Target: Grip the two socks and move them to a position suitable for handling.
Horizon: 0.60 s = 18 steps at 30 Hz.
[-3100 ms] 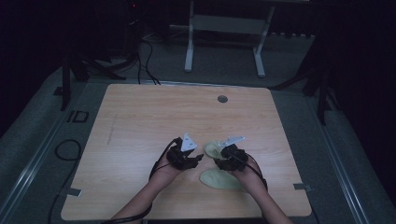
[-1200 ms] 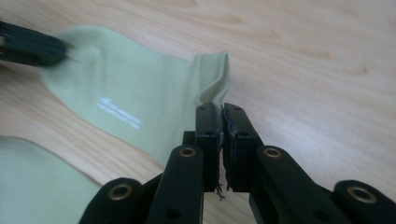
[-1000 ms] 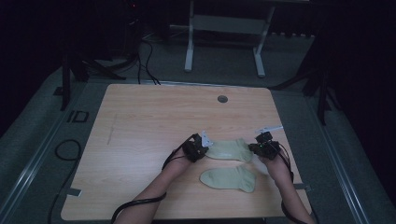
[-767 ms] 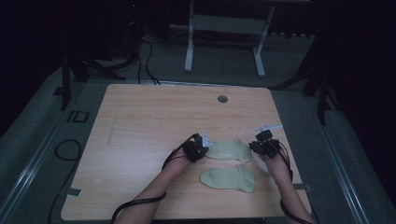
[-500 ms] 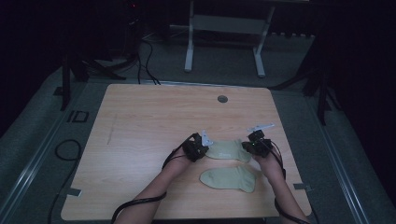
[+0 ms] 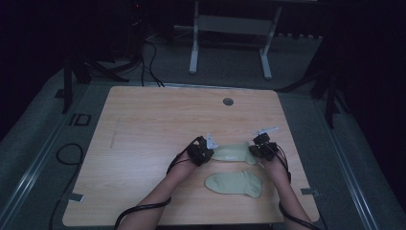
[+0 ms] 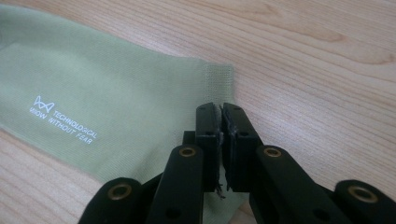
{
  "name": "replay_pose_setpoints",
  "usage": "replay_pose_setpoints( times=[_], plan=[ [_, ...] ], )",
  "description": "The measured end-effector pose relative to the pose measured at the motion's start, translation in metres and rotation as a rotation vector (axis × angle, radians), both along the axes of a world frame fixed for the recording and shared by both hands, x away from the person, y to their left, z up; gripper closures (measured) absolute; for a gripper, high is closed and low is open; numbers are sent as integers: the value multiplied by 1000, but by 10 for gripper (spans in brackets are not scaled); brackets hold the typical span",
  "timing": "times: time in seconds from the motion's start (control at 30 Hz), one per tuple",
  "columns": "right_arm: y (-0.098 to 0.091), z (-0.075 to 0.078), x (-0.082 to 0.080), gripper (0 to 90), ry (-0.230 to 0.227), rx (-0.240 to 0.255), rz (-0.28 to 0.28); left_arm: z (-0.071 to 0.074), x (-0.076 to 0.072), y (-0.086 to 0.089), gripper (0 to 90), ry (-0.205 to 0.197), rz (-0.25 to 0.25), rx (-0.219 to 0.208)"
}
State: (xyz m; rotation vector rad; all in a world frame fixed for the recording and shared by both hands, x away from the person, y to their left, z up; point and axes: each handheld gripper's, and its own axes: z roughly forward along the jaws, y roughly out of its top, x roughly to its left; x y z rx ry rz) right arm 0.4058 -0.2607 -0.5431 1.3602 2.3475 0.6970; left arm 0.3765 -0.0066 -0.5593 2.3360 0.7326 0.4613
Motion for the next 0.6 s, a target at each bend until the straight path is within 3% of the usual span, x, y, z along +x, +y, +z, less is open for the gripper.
replay_pose_setpoints(
  times=[0.1, 0.27, 0.47, 0.53, 0.6],
  plan=[
    [3, 3, 0, 831, -1, 2, 18, 5, 1, 1, 852, -2, 0, -7],
    [5, 8, -2, 831, -18, 19, 24, 15, 5, 6, 846, -16, 34, -54],
    [3, 5, 2, 832, -5, -4, 20, 6, 13, 4, 873, -2, 52, 18],
    [1, 3, 5, 832, 1, -17, 12, 2, 14, 4, 873, 8, 59, 16],
    [-1, 2, 7, 832, 2, 0, 1, 1, 14, 4, 873, 2, 58, 12]
  ],
)
